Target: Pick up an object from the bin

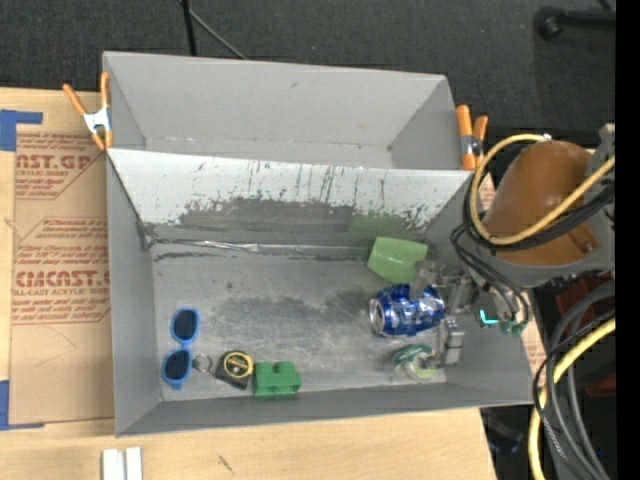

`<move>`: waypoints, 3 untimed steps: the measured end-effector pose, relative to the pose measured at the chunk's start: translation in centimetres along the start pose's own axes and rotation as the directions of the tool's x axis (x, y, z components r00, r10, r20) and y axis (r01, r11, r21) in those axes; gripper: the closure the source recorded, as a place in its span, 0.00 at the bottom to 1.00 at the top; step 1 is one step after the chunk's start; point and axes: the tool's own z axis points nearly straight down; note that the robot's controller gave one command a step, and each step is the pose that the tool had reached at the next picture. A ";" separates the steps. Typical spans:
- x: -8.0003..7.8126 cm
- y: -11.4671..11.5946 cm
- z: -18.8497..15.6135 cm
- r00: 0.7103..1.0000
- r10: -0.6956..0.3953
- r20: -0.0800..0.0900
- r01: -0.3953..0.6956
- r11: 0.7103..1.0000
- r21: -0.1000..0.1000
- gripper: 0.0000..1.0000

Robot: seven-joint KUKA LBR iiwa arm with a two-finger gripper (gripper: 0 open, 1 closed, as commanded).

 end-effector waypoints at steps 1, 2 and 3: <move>-4.5 -1.8 8.5 0.996 0.093 -0.016 -0.093 0.996 -0.004 0.00; -4.3 -1.7 8.5 0.995 0.091 -0.026 -0.092 0.996 -0.005 0.00; -4.3 -1.6 8.5 0.995 0.091 -0.030 -0.091 0.996 -0.005 0.00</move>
Offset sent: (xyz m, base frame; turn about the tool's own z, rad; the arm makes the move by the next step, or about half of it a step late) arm 0.0473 -0.0199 -0.0850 0.0963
